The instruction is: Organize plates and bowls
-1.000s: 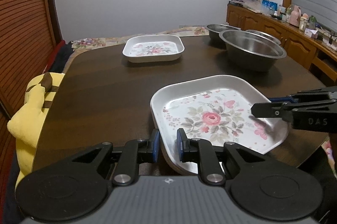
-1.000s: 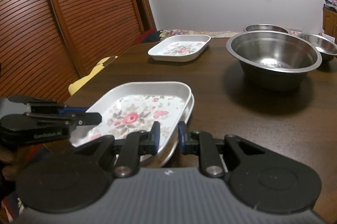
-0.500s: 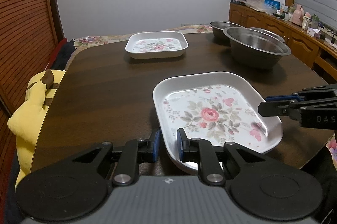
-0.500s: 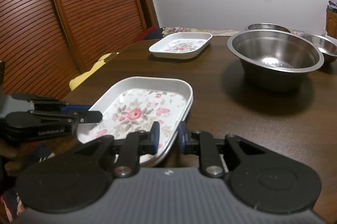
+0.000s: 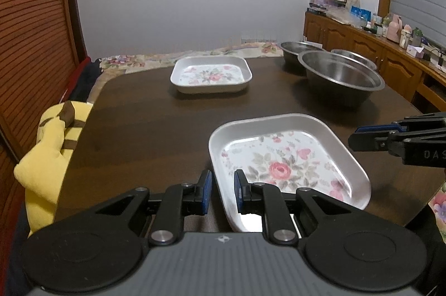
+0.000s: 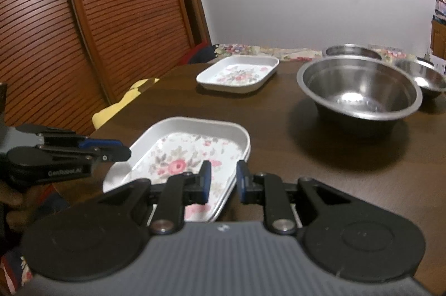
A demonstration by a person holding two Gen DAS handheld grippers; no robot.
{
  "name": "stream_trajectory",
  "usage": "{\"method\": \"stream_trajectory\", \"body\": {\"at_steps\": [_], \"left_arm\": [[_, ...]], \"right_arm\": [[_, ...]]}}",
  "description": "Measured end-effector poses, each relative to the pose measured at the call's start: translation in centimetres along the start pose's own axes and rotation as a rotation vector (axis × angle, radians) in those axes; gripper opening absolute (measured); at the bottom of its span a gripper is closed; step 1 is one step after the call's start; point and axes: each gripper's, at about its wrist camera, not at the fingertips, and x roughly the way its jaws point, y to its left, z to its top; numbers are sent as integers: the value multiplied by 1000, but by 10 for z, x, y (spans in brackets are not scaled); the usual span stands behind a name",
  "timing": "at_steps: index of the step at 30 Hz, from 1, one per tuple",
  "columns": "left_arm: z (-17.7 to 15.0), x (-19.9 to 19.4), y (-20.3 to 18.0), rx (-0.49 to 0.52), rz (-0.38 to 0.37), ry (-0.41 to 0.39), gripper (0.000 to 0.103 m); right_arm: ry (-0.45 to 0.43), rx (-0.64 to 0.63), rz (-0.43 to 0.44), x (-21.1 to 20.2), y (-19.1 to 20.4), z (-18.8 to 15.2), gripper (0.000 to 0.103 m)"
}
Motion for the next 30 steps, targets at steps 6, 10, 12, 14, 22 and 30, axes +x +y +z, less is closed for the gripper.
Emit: {"method": "stream_trajectory", "body": {"at_steps": [6,10,12,14,22,30], "left_arm": [[25,-1,6,18,0,-29,18],[45,3,14,27,5,-47,19],[54,5,17,31,11,-53,19],[64,8,22,28,9,-59,19],[102,28,39,15,24,-67,19],[125,65,58,-11,25,-37,19]], "right_arm": [[-22,-60,-7,-2,1,28,21],[-35,-93,-7,0,0,48,21],[-37,-104,-6,2,0,58,21],[-36,-117,-2,6,0,68,21],[-8,-145,22,34,0,103,21],[37,-166,19,69,-8,123,21]]}}
